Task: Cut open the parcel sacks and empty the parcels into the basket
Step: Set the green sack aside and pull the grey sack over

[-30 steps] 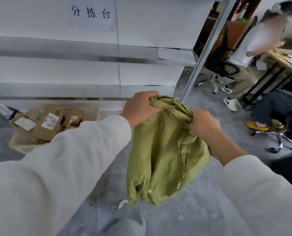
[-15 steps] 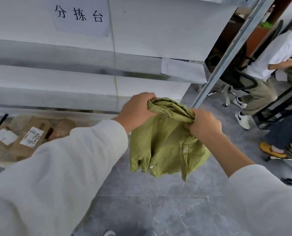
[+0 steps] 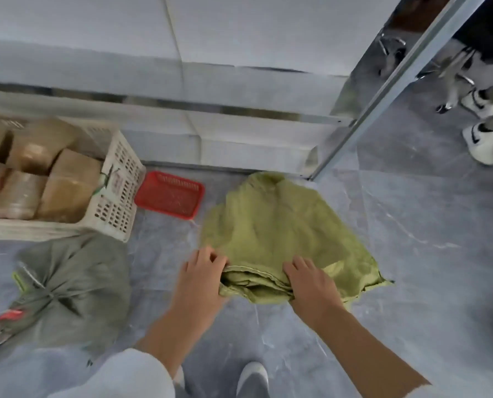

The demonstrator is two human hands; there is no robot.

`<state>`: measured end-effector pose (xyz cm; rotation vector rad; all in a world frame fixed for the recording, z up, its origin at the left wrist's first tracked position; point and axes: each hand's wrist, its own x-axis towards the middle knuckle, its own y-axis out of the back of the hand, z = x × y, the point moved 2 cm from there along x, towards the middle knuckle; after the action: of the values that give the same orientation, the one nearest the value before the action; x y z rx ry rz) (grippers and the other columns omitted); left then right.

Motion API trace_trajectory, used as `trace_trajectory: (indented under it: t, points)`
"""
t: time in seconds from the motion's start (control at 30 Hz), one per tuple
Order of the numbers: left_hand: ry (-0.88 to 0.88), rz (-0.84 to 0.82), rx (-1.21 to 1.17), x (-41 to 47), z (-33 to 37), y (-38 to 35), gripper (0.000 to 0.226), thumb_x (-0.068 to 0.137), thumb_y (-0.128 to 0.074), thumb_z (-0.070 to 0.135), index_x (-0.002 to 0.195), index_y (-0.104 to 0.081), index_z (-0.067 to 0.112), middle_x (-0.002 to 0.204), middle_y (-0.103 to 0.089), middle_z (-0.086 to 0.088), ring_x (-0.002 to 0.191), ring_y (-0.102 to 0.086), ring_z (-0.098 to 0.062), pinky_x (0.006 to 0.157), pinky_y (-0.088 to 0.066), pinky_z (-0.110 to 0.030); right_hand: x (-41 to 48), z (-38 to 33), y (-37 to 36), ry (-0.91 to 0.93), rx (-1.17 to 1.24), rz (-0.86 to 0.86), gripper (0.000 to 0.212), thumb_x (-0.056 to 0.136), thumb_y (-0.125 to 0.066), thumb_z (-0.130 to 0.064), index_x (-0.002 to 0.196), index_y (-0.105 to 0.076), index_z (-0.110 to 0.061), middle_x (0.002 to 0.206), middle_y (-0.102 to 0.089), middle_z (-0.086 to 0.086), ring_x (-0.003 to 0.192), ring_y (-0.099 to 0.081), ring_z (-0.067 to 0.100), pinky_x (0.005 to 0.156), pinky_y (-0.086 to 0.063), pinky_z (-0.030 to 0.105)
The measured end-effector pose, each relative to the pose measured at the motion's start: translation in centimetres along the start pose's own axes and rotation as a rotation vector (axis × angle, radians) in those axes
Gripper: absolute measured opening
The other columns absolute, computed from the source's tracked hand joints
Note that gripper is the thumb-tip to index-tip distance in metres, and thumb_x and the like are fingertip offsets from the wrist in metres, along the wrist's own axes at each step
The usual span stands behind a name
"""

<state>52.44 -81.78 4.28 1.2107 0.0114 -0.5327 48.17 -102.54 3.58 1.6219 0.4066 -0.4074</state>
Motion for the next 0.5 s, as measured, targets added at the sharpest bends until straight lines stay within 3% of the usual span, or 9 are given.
trace_trajectory:
  t: [0.13, 0.27, 0.5]
  points:
    - [-0.016, -0.178, 0.129, 0.0, -3.8, -13.7, 0.043, 0.082, -0.063, 0.042, 0.118, -0.046, 0.025, 0.120, -0.041, 0.006, 0.113, -0.046, -0.017, 0.081, -0.038, -0.031, 2.3, 0.5, -13.7, -0.008, -0.019, -0.112, 0.041, 0.081, -0.060, -0.007, 0.115, -0.044, -0.021, 0.110, -0.044, -0.003, 0.100, -0.046, 0.017, 0.067, -0.035, 0.026]
    - [0.033, -0.275, 0.118, -1.5, -6.5, -24.9, 0.039, 0.086, -0.061, 0.034, 0.120, -0.046, 0.021, 0.118, -0.045, 0.001, 0.113, -0.047, -0.021, 0.076, -0.038, -0.032, 2.8, 0.5, -24.9, -0.049, -0.004, -0.202, 0.041, 0.083, -0.061, -0.009, 0.119, -0.044, -0.019, 0.113, -0.046, -0.001, 0.104, -0.047, 0.019, 0.065, -0.034, 0.028]
    - [0.046, -0.418, 0.134, -6.3, -10.5, -37.3, 0.046, 0.086, -0.062, 0.033, 0.125, -0.041, 0.021, 0.121, -0.042, 0.001, 0.112, -0.044, -0.018, 0.077, -0.044, -0.031, 0.8, -0.9, -39.3, -0.092, 0.009, -0.302, 0.056, 0.082, -0.064, -0.010, 0.130, -0.037, -0.018, 0.124, -0.043, 0.000, 0.113, -0.044, 0.020, 0.062, -0.038, 0.029]
